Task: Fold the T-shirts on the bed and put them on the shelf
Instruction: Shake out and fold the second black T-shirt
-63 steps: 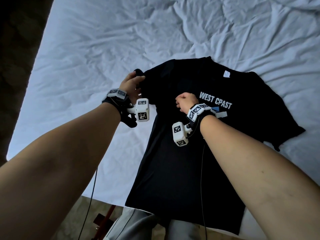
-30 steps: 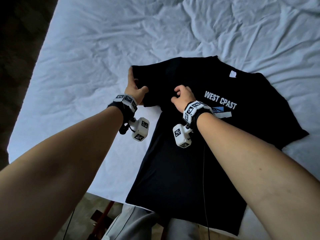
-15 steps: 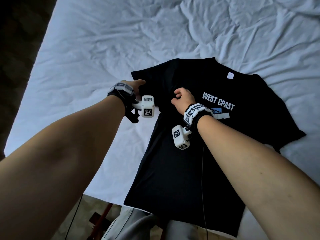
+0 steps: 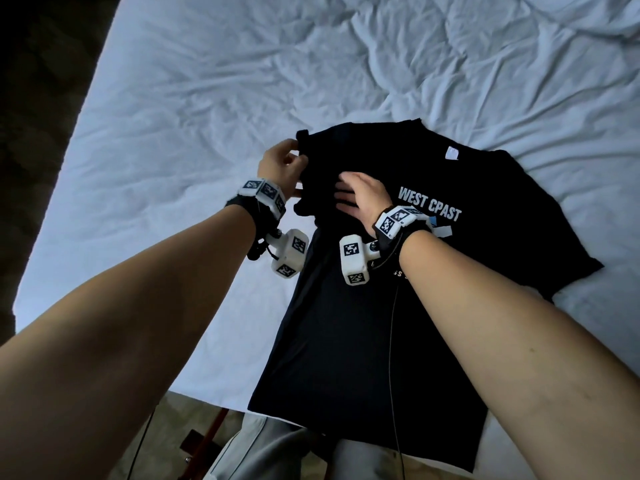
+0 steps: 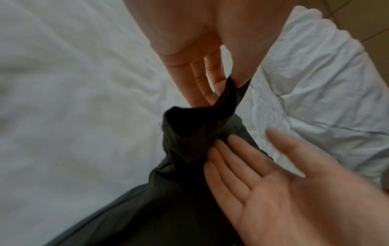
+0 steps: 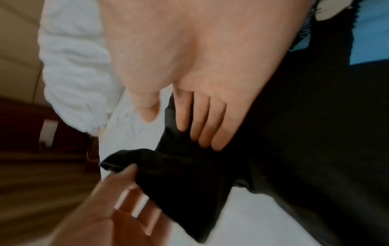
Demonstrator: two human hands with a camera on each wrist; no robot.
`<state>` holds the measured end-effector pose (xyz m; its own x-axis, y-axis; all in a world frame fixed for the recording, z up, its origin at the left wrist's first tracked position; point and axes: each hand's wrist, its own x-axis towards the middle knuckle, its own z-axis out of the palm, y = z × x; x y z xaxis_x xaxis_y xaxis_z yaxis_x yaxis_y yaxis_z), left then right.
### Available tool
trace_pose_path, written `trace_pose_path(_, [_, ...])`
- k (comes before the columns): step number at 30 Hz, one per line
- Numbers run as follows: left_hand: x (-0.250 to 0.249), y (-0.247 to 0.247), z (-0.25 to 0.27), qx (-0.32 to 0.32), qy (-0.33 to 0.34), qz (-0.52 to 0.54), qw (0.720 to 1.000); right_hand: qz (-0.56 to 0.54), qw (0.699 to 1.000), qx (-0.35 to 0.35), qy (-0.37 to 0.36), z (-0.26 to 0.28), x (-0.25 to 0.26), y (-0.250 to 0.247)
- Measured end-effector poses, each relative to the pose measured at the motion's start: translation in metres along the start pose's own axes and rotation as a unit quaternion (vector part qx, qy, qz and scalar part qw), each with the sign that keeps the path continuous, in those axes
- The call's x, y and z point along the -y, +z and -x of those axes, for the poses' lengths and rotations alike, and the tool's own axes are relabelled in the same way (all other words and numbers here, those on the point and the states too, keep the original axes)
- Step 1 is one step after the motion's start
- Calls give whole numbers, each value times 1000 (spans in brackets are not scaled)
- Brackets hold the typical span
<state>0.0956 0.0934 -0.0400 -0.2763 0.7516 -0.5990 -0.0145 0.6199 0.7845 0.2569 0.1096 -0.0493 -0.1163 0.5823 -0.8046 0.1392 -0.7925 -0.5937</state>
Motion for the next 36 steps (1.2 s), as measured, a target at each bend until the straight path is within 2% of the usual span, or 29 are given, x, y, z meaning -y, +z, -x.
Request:
trace_pose_path(4, [-10,18,13,90,4,14,996,-160,979,106,61,18,19,-2])
trace_pose_path(6, [-12,24,15,98,1,4,995,-203,967,126,88,23,21,-4])
trace_pose_path(7, [-12,26,17,90,5,-1,996,-212,966,112,94,23,19,-3])
trace_pose_path(9, [-10,28,18,60,11,6,998,-204,973,42,97,16,15,-4])
trace_pose_path(11, [-6,29,19,8,11,17,1000,-194,975,-31,101,10,8,-8])
trace_pose_path(14, [3,31,15,-66,-16,13,998,-215,967,-98,101,7,2,-19])
trace_pose_path(15, [6,32,14,-63,-34,3,997,-220,964,-119,89,9,1,-23])
trace_pose_path(17, [13,37,14,-14,-68,-27,997,-214,961,-165,59,5,-5,-32])
trace_pose_path(19, [18,43,16,38,-83,-62,994,-167,963,-209,27,3,-12,-38])
trace_pose_path(21, [22,48,19,63,-84,-94,990,-105,963,-248,0,0,-21,-44])
trace_pose_path(24, [26,53,21,84,-89,-127,984,77,964,-246,-58,-2,-33,-54])
trace_pose_path(27, [29,59,20,100,-100,-171,975,309,924,-214,-73,0,-45,-64])
trace_pose_path(30, [29,63,22,97,-98,-221,965,438,880,-177,-52,2,-58,-68])
trace_pose_path(33, [30,66,24,82,-97,-257,958,480,854,-191,-59,4,-66,-75])
trace_pose_path(34, [30,67,25,75,-95,-251,960,471,857,-197,-72,7,-66,-78])
trace_pose_path(36, [29,74,31,57,-93,-224,969,422,881,-193,-92,13,-68,-88])
